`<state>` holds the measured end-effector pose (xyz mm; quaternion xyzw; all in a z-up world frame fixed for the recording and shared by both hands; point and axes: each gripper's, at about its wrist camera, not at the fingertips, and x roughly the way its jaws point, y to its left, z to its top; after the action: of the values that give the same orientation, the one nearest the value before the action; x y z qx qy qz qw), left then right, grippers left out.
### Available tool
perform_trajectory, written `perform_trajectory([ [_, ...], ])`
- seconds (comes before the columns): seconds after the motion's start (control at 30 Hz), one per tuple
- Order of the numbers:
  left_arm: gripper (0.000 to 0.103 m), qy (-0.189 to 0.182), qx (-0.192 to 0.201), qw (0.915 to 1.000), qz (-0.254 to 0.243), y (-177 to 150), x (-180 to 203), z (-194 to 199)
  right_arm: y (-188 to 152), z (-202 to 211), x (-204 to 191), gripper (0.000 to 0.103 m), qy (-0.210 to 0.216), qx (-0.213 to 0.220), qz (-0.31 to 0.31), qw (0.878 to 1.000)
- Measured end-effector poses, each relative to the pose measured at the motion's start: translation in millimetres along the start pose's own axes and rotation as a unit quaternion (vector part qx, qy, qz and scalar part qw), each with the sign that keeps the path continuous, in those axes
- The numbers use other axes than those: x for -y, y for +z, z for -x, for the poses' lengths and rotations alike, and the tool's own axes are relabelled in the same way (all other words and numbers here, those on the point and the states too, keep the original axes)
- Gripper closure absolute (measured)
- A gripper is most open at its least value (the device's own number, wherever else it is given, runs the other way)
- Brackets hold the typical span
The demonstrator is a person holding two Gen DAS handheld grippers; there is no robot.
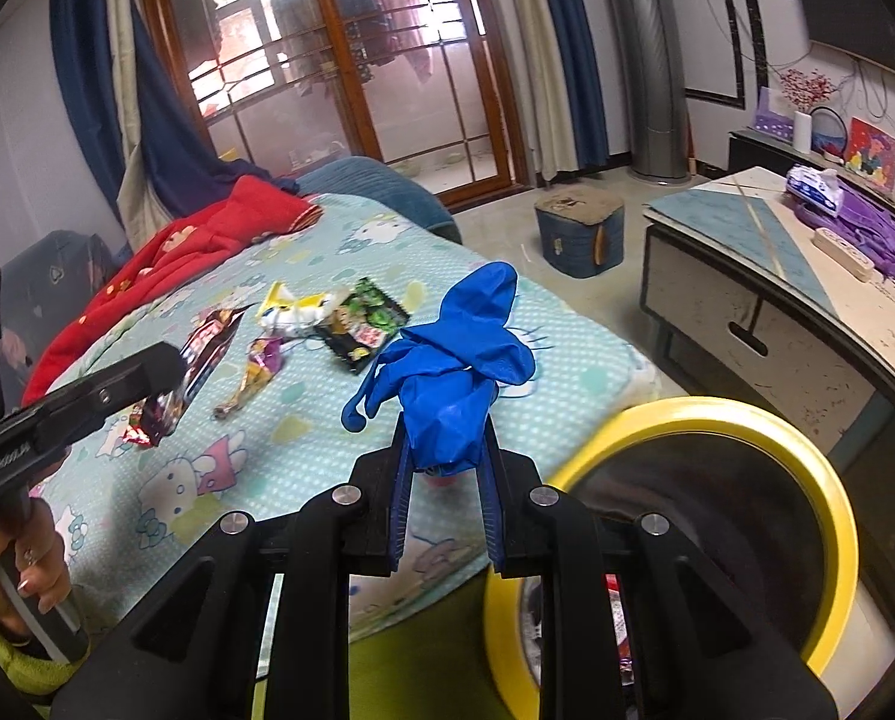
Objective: Collect trash
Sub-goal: 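Carry the chocolate wrapper and blue glove over the bin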
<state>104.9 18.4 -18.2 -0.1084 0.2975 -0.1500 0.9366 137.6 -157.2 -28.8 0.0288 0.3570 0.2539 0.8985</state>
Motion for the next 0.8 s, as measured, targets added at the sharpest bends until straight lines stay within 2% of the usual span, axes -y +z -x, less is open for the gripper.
perform_trajectory([
  [0.8,0.097,-0.057,-0.025,0.9963,-0.059,-14,55,-35,-11,31,74,0.084,-0.073,0.006,-0.051,0.996],
])
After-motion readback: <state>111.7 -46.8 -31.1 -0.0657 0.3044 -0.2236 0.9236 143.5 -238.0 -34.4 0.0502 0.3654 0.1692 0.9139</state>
